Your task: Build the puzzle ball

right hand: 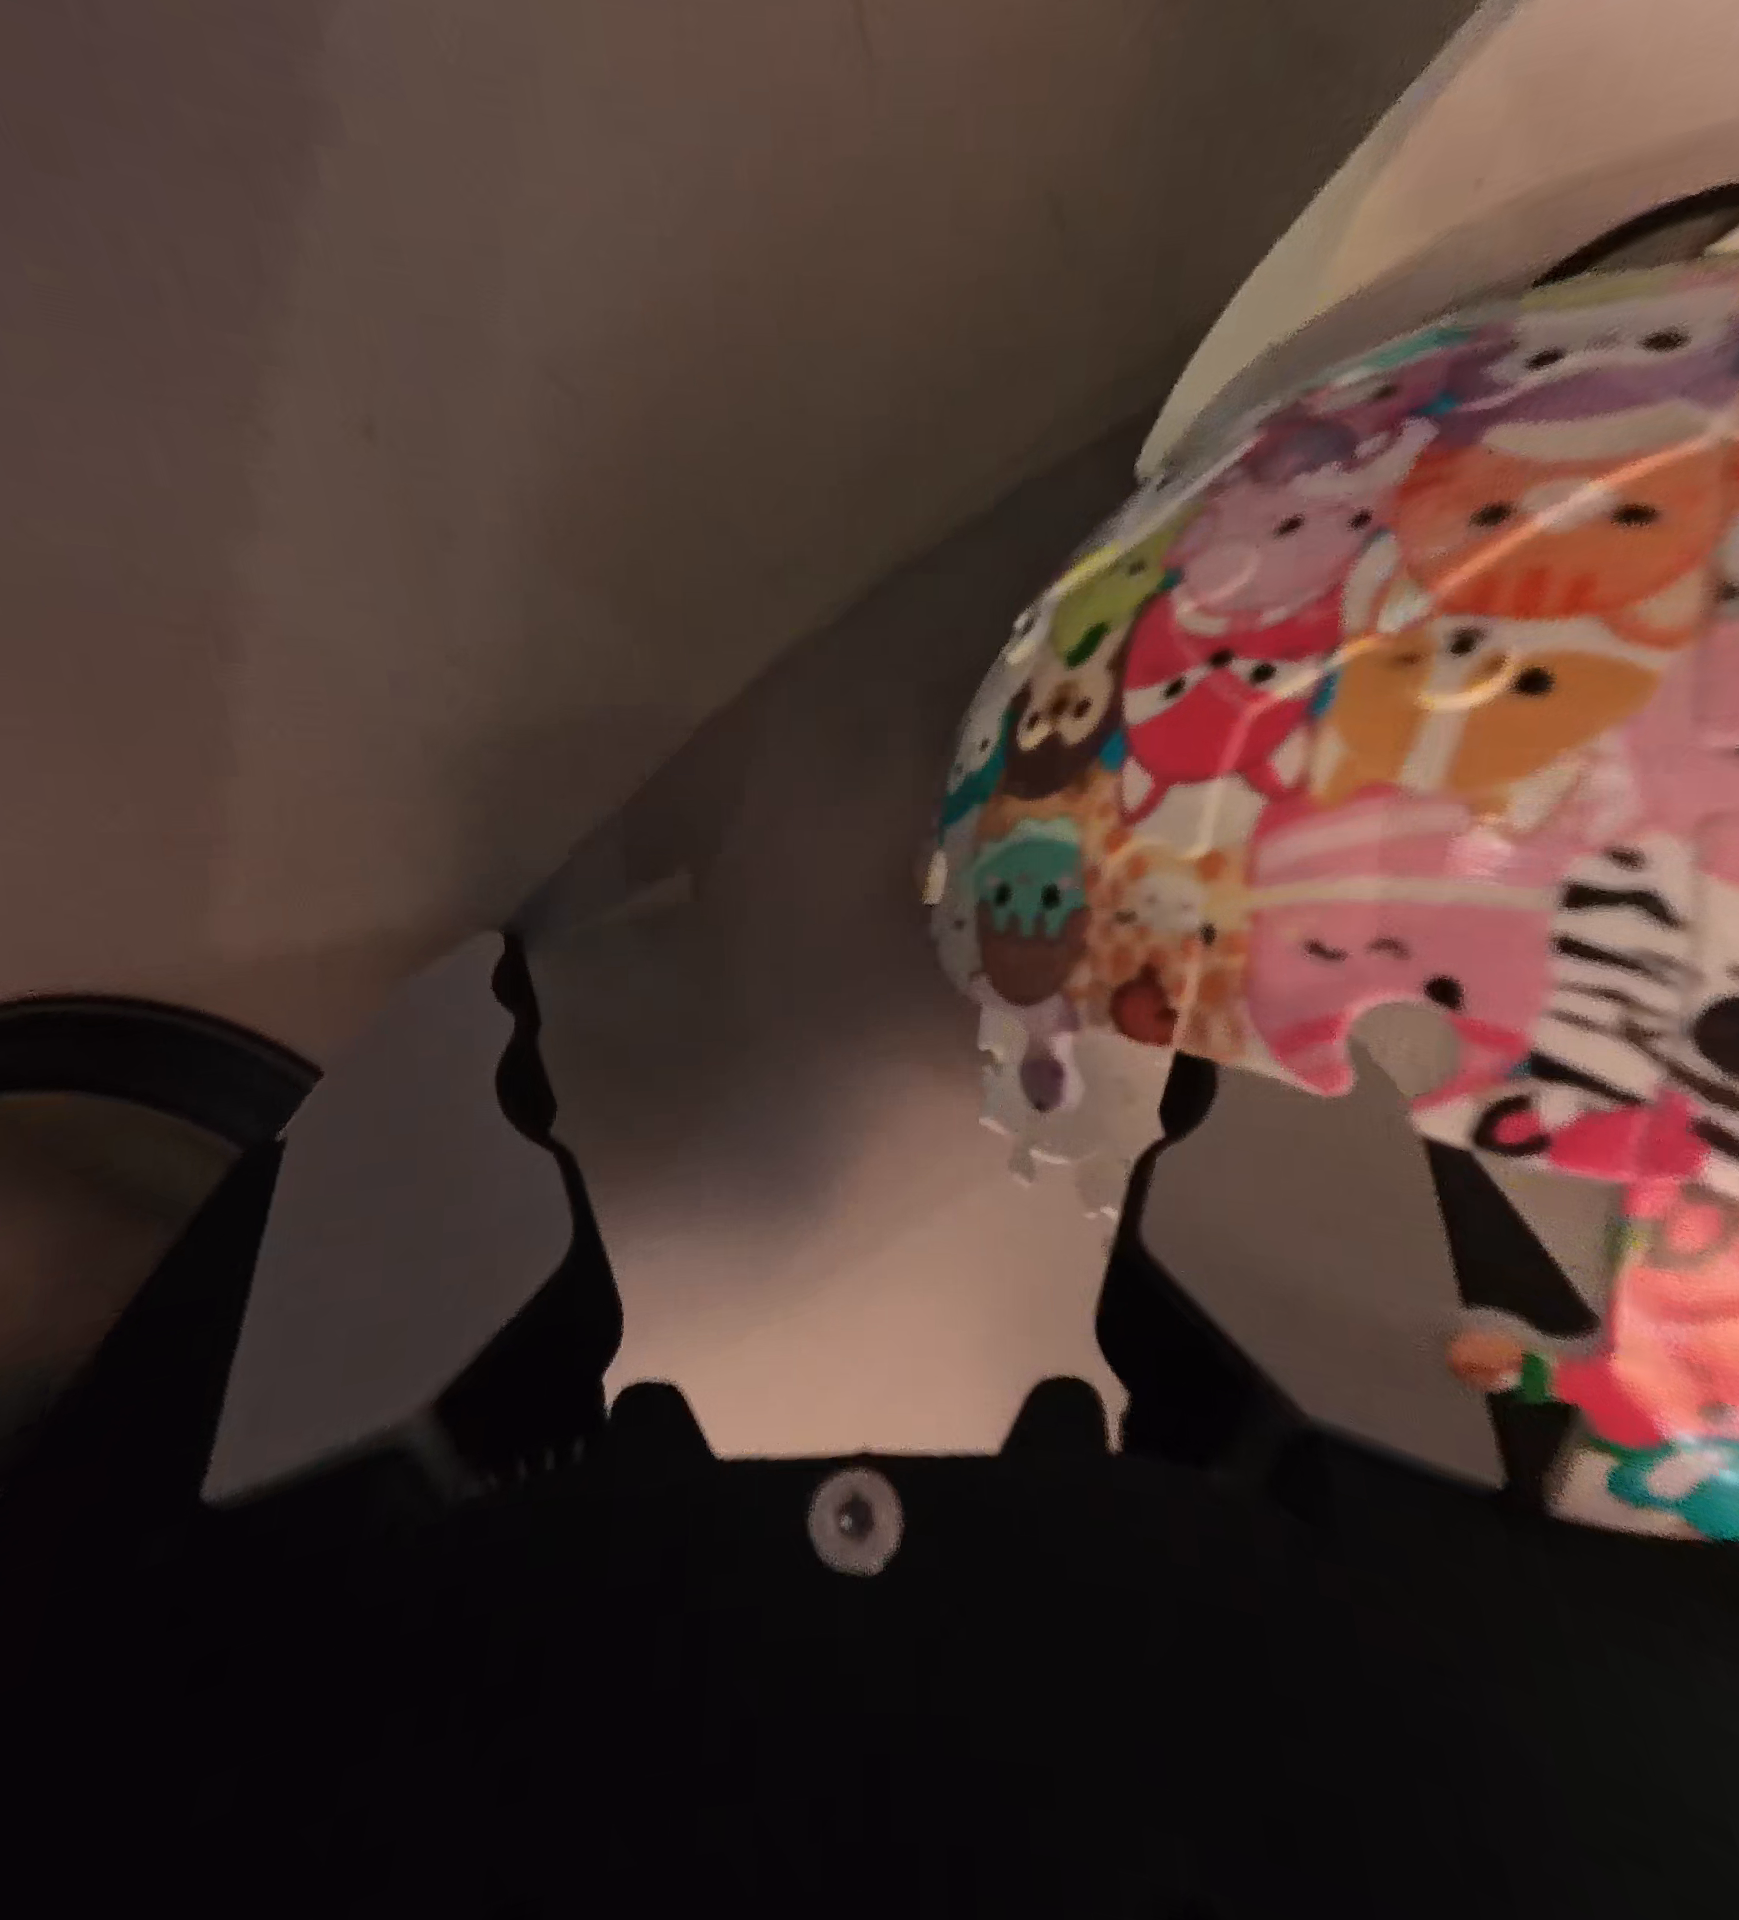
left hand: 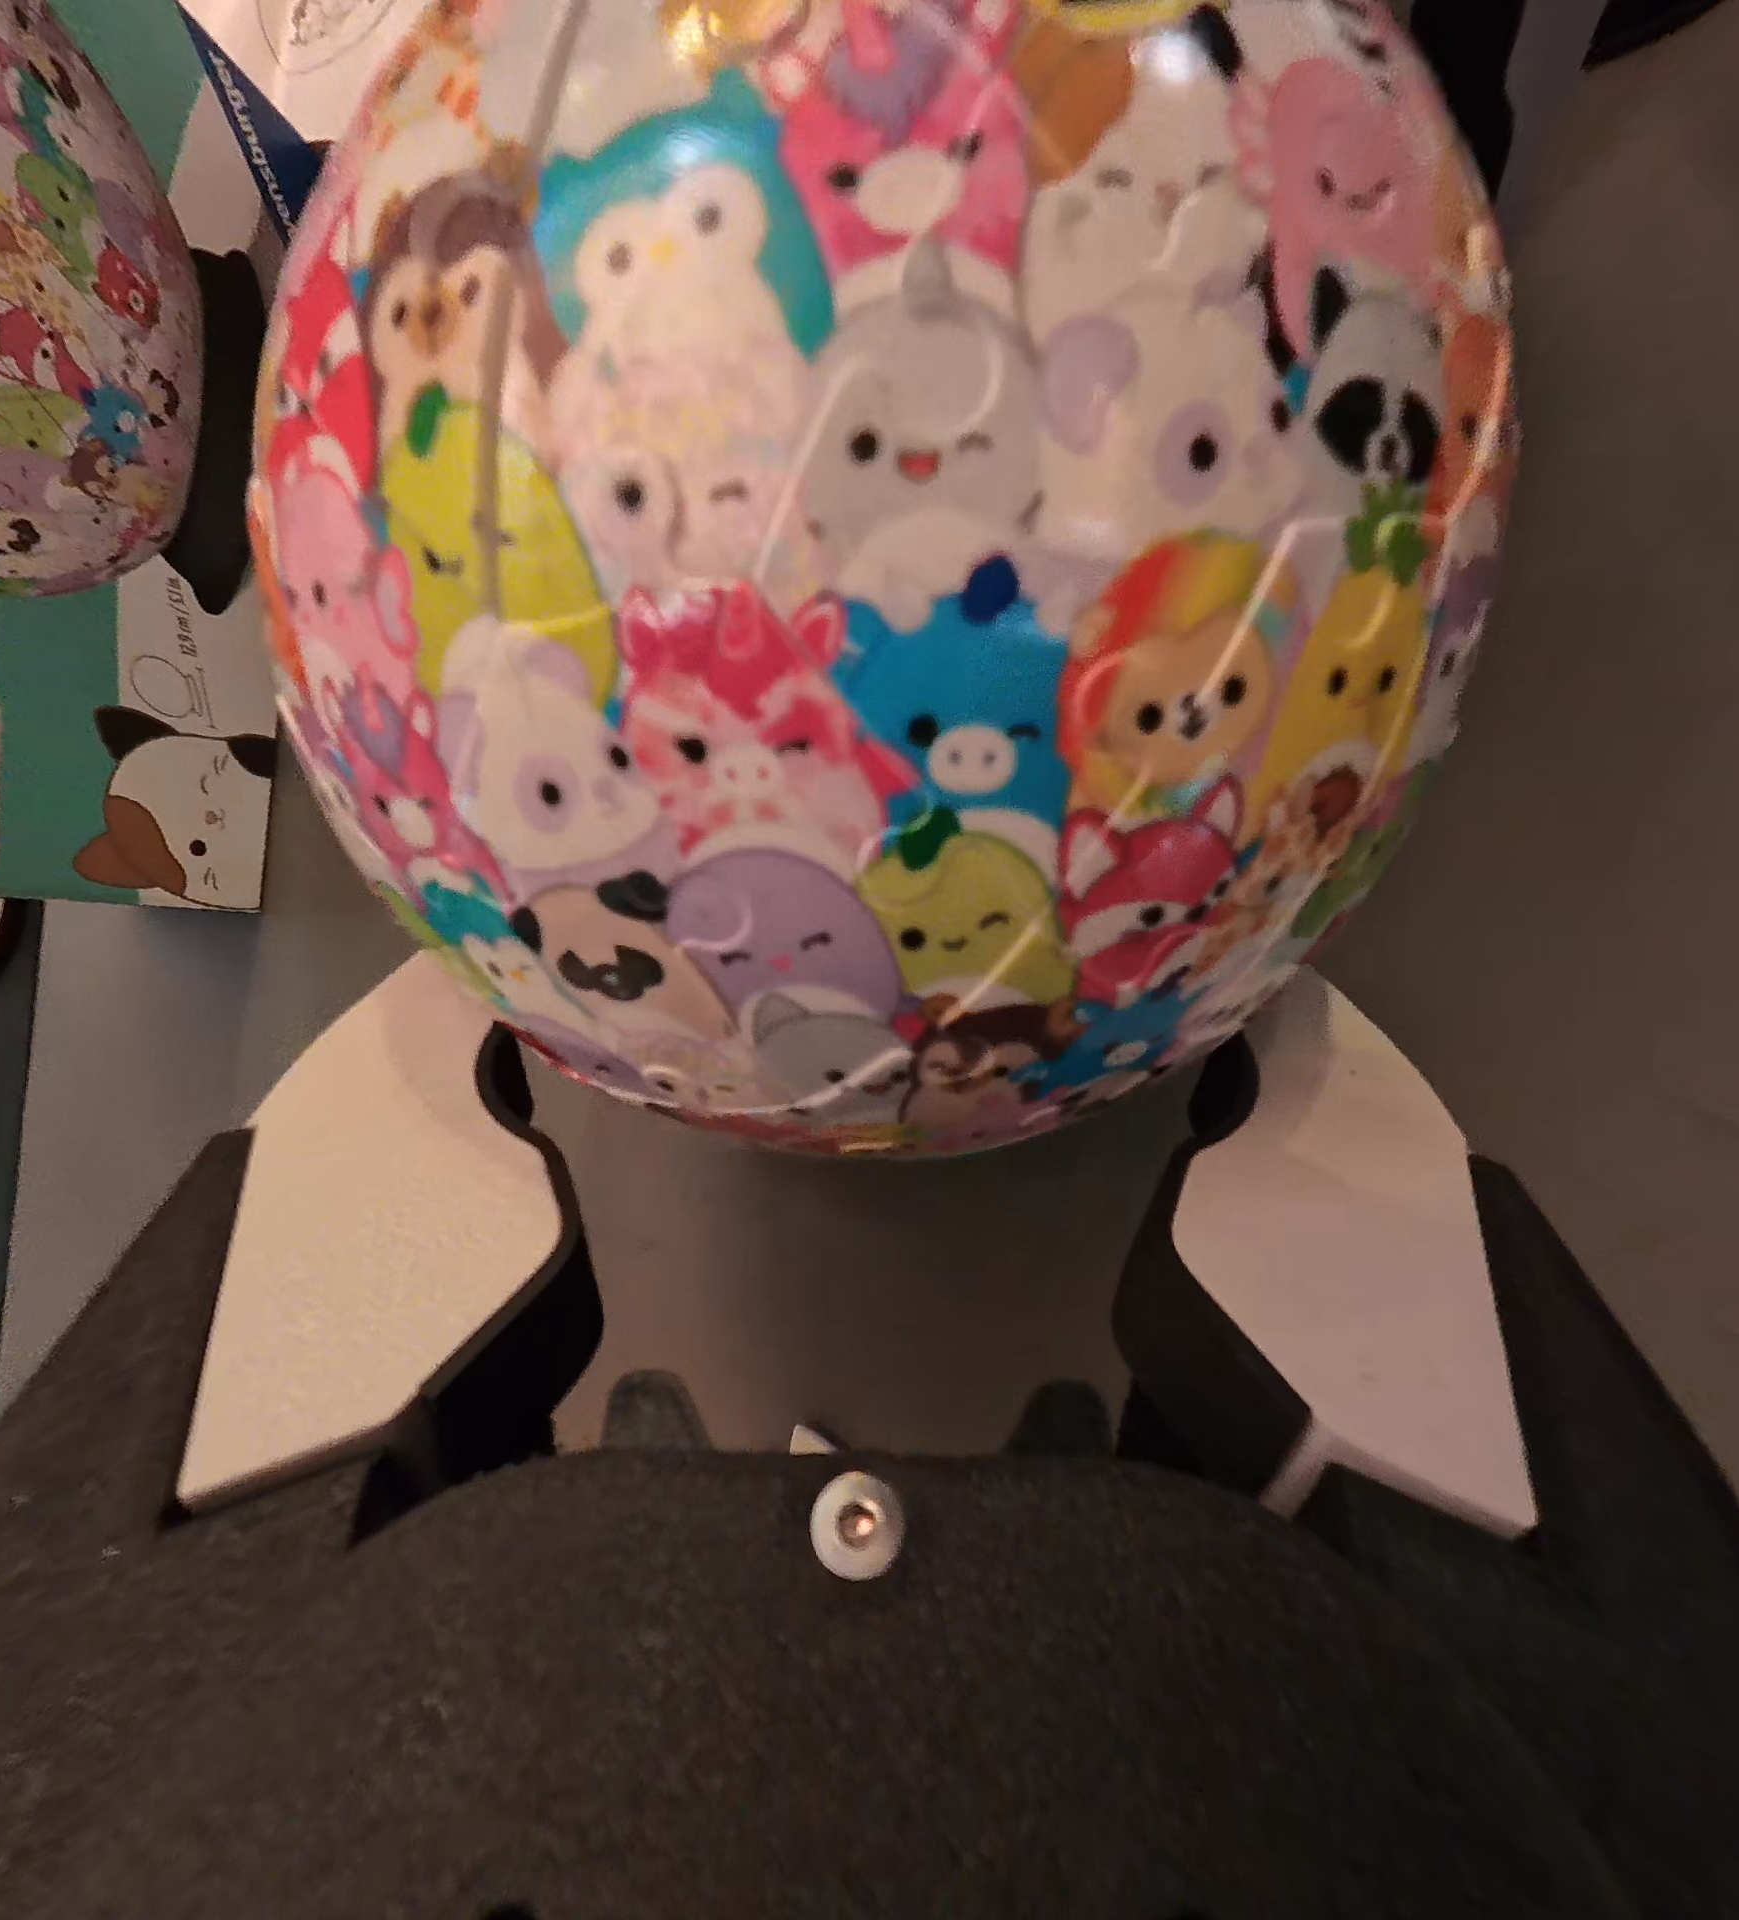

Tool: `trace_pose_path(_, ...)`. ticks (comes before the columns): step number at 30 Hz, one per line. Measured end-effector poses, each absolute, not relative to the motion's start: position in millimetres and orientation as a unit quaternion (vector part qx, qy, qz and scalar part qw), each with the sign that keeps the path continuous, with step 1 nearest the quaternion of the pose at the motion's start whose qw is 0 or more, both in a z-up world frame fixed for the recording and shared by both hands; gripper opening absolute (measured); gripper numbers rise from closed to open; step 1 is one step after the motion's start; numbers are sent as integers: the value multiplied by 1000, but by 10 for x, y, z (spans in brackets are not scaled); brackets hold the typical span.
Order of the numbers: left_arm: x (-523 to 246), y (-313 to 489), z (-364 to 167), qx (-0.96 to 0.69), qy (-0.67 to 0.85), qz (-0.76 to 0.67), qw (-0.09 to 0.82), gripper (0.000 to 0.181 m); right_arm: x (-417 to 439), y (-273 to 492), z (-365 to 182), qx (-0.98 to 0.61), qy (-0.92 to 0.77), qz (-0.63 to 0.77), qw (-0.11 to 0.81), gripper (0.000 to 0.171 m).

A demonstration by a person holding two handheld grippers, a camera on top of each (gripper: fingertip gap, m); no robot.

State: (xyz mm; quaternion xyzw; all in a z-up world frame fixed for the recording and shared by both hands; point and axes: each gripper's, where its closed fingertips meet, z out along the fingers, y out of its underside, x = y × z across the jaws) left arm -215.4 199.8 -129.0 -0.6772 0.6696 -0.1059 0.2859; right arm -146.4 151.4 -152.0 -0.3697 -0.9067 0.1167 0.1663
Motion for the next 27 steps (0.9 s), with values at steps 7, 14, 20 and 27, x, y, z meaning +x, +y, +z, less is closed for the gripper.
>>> trace_pose_path(7, -2144, 2011, -1304, -675, 670, -107, 289, 123, -1420, 1543, -1509, -350, -917, 98, 164, 114)
trace_pose_path(14, -2091, 2061, -1254, -674, 667, -113, 298, 122, -1335, 1568, -1488, -333, -921, 94, 177, 107)
trace_pose_path(20, -2070, 2068, -1270, -676, 659, -111, 312, 122, -1277, 1607, -1485, -359, -911, 90, 182, 105)
trace_pose_path(27, -2144, 2035, -1322, -697, 632, -120, 318, 119, -1271, 1651, -1405, -440, -865, 110, 213, 101)
